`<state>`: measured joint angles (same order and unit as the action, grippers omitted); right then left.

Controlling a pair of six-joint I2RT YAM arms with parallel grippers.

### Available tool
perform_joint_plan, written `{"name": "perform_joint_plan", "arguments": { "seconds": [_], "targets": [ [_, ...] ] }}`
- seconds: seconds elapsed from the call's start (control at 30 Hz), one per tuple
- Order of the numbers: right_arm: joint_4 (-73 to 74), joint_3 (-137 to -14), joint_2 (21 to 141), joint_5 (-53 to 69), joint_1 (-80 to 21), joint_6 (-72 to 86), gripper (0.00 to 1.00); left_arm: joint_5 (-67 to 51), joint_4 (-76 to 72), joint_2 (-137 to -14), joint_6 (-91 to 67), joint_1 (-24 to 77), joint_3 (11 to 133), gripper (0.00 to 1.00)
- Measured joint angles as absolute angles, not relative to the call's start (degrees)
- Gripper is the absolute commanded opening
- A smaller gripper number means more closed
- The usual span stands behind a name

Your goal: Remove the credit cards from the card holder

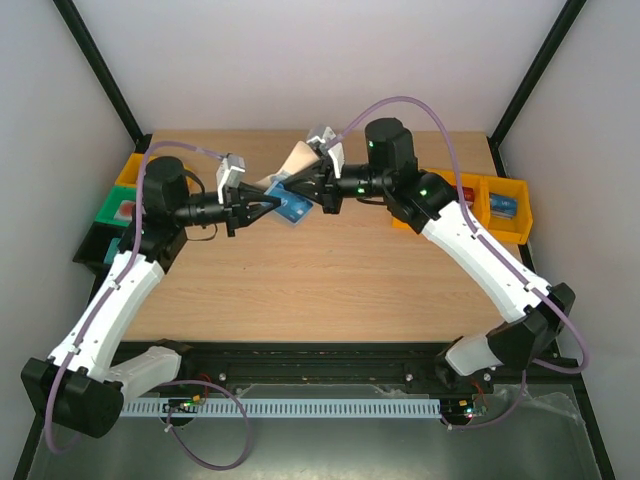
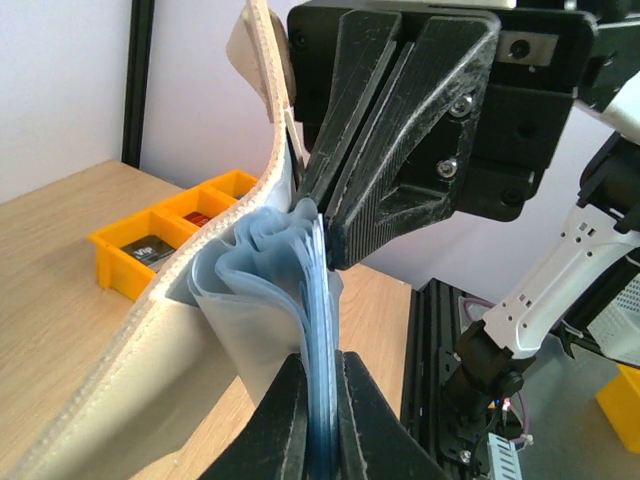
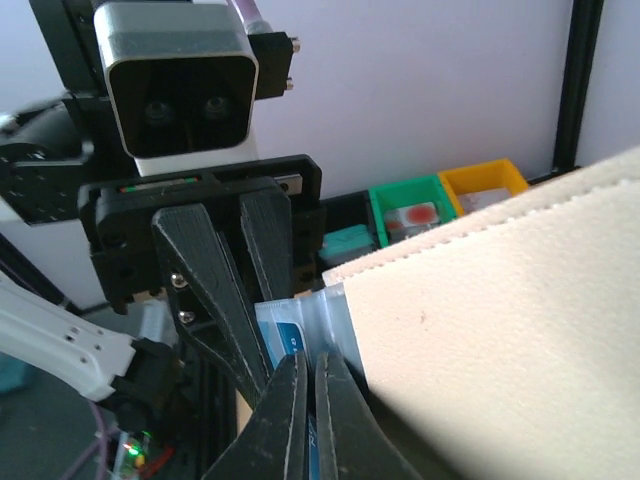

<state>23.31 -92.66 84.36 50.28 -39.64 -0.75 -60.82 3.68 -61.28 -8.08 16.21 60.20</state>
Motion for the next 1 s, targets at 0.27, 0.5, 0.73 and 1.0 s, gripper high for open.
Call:
{"name": "perform_joint_plan", "arguments": {
  "seconds": [0.27, 0.5, 0.73, 1.0],
  "targets": [
    [12.5, -86.3, 82.5, 56.7, -37.5, 7.7, 0.02, -61.7, -1.0, -61.0, -10.4, 16.7, 58.7, 0.02],
    [13.6, -87.1, 82.5, 58.2, -36.9, 6.5, 0.08, -62.1, -6.9, -59.9, -14.2, 16.8, 56.2, 0.02],
    [33.3, -95.8, 83.6, 54.6, -36.7, -6.5, 0.08, -63.2, -6.3, -59.4, -10.3, 16.8, 56.2, 0.02],
    [42.1, -96.2, 83.5, 48.1, -39.4, -14.0, 0.09, -63.4, -1.5, -59.2, -4.8, 17.2, 56.2, 0.02]
  ]
}}
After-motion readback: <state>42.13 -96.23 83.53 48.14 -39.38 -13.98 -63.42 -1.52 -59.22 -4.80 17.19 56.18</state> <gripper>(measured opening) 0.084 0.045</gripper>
